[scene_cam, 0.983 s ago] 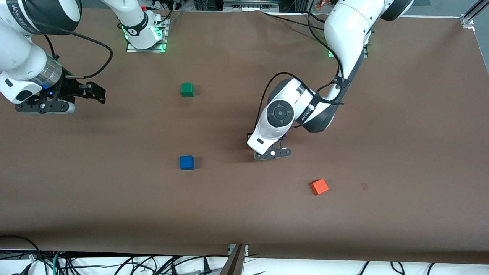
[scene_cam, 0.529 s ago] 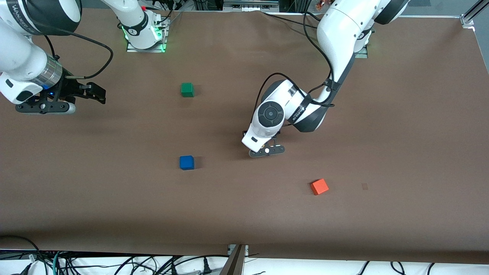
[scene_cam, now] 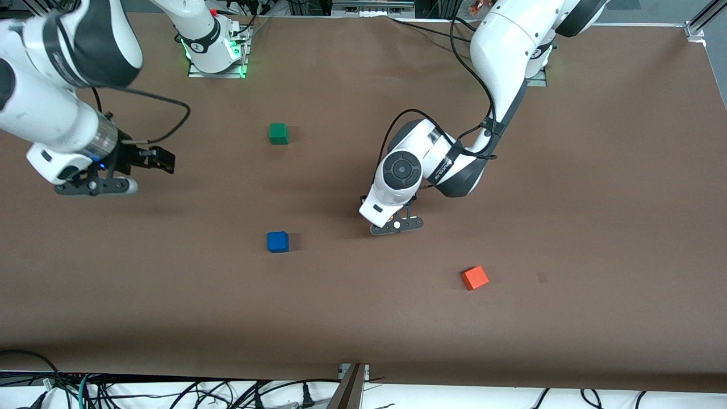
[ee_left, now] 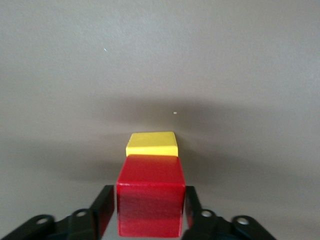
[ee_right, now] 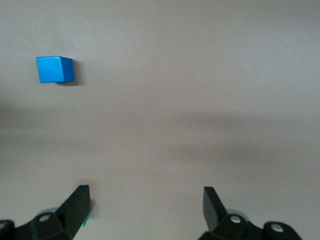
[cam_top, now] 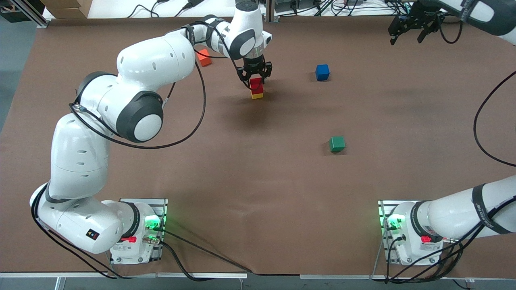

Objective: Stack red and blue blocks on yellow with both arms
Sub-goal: 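Release the red cube with the left gripper while the right gripper reaches the blue cube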

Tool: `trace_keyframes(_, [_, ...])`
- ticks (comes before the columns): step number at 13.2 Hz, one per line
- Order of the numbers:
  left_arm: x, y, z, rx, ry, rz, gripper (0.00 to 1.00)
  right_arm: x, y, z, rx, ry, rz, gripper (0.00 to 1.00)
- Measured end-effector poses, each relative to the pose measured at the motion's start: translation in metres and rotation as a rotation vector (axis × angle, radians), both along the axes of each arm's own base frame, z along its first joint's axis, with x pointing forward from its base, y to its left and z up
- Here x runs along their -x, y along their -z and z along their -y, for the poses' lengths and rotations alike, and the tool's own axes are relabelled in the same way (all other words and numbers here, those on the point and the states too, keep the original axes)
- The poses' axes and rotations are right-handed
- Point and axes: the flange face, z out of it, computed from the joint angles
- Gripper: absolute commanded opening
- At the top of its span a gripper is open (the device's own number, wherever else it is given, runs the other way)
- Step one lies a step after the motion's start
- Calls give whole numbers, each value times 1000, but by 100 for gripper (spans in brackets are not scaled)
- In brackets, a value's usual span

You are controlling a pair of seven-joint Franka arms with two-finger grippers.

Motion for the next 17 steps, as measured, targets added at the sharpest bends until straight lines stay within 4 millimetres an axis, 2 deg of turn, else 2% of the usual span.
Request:
trace_keyframes(2, [-14, -14, -9, 5, -20, 17, 100, -12, 26, -8, -1, -10, 7, 100])
trace_keyframes(3, [-27, -29, -20, 8, -41, 29, 100, -18, 37, -12, -2, -9, 14, 100])
trace_keyframes(6, [-76, -76, -84, 17, -129, 53, 100, -32, 66, -29, -8, 11, 57, 100])
trace_keyframes(9, [-110, -123, -145, 41, -88, 99, 100, -50, 96, -49, -13, 63, 91, 100])
trace_keyframes(10, [-121, -143, -171, 50, -80, 127, 100, -57, 104, -64, -15, 80, 96, 100])
trace_keyframes(11, [-131, -165, -206, 57, -81, 159, 100, -65, 113, -83, -16, 106, 101, 100])
trace_keyframes(13, [-142, -206, -287, 52, -60, 184, 100, -79, 129, -121, -19, 161, 113, 100])
trace_keyframes(15, [-140, -234, -357, 44, 13, 174, 100, -91, 145, -142, -20, 188, 118, 100])
trace_keyframes(17, [-129, -257, -408, 34, 57, 147, 100, -98, 161, -152, -26, 196, 129, 100])
